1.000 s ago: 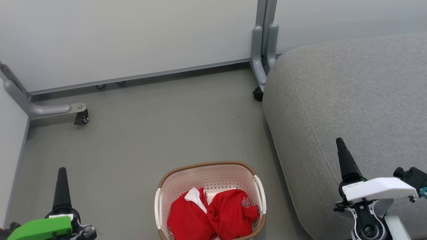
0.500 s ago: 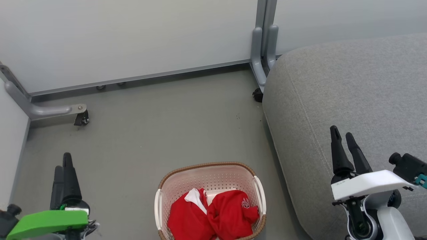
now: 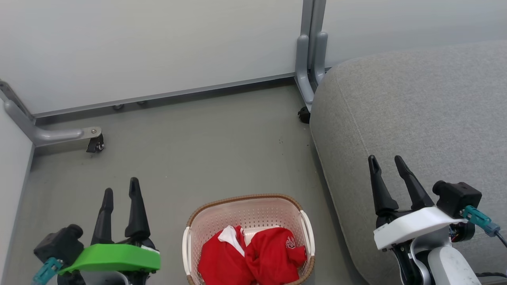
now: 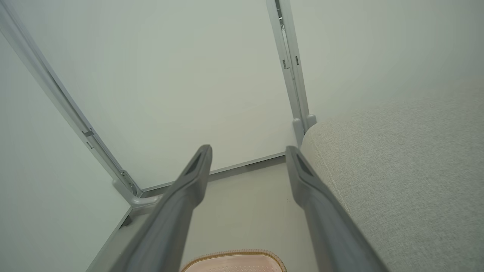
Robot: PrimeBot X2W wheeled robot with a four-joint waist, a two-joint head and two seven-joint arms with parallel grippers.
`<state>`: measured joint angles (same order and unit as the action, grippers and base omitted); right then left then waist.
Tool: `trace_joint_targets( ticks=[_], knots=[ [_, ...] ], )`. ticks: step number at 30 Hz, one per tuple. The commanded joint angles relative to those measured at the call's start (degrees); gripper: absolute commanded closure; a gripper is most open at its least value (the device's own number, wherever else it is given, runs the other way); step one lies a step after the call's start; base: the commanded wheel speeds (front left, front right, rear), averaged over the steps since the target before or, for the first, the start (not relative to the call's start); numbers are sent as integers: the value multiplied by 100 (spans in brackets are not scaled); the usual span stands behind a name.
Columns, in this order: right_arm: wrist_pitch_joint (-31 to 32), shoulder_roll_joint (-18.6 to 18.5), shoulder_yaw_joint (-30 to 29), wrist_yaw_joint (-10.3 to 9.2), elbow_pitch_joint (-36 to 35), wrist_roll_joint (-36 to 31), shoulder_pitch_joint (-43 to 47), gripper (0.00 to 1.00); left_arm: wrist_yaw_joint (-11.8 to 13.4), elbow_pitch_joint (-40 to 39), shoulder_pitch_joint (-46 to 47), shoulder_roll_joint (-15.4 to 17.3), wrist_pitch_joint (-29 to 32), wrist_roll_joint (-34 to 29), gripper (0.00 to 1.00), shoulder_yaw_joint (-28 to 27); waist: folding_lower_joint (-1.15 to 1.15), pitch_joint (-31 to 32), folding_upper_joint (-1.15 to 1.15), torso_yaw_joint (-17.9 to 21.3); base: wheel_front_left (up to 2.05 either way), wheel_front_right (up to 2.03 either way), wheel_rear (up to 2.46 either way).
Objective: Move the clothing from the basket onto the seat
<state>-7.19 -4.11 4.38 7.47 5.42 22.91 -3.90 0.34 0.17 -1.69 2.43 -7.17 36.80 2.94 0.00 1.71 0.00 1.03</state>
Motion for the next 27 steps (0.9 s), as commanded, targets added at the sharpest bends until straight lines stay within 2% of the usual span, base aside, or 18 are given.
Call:
trace_joint_targets(
  ticks=[1,13,27],
  knots=[
    [-60,-24,44,2,-35,-223,-85,0,85,-86,-23,37,-63,-282,0,97,0,7,0,3,0,0,0],
    [-233,-71,323,2,85,-1059,-32,0,404,224,-106,136,-234,-1396,0,711,0,68,0,19,0,0,0],
    [-421,-14,474,2,230,-1810,13,0,866,341,-128,334,-421,-2153,0,1246,0,137,0,17,0,0,0]
  ],
)
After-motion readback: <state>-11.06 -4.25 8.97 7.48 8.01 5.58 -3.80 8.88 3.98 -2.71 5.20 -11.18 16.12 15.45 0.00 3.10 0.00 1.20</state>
